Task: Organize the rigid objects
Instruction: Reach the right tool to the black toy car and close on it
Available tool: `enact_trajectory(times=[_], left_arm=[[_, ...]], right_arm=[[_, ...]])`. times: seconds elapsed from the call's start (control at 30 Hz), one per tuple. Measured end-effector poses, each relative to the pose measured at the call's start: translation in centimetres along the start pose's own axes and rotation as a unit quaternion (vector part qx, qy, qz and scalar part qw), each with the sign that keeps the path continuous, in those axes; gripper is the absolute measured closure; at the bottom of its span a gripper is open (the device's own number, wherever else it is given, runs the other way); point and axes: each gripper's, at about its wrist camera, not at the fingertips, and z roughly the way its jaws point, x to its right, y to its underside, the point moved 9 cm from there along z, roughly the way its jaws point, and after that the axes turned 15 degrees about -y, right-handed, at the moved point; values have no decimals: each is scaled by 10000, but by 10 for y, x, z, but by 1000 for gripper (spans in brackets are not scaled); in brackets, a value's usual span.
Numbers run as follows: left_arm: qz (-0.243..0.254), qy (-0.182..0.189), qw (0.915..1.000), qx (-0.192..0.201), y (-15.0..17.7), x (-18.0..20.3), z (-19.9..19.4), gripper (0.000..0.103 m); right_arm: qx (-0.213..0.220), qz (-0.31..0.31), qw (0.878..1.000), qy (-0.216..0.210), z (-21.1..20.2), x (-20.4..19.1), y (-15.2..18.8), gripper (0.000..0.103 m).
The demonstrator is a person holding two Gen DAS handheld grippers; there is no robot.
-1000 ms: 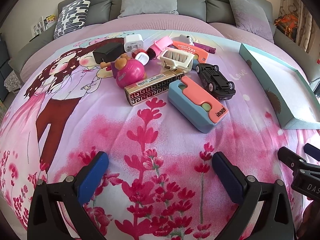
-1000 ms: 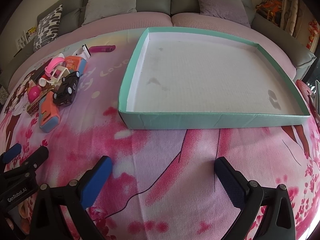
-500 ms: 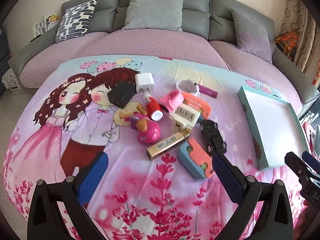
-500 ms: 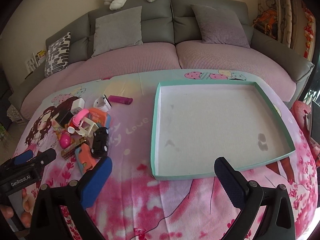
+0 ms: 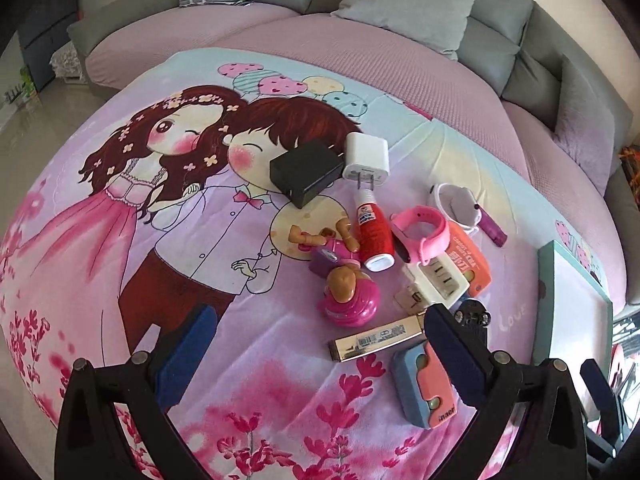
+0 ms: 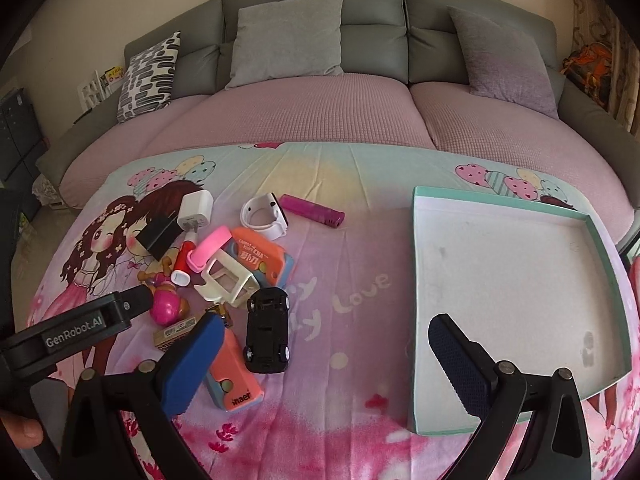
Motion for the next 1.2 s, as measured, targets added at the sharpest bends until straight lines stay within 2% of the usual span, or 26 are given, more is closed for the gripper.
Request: enact_trajectory(times=[0.3,0.4,0.53,0.7,0.83,0.9,1.07,1.2], left_arm=[[-181,-197,9996,135,0,-13,14,0],[-213,-305,9992,123,2,-18,18,0],[-216,-412,9988,182,2,-20,19,0],[-120,-420,9990,131,7,-15,23,0],[-41,-257,9997,45,13,-3,24,0],[12,-151,9999,-6,17,4,25,0],[175,-73,9998,-53,22,19,25,0],[260,-7,9996,-79,25,28,25,0]], right_arm=[[-449,-102,9988,-170,50,-5,17,0],[-619,-177,9978,-163,64,-7,23,4],[-576,-133,9980,-233,68,-5,24,6],[-673,-18,9977,-95,72,7,28,20],[-598,-32,9981,-170,70,3,27,23],[-595,-53,9980,-193,69,2,27,31],[-538,19,9982,-273,65,3,26,42],[-518,93,9982,-297,64,6,25,44]])
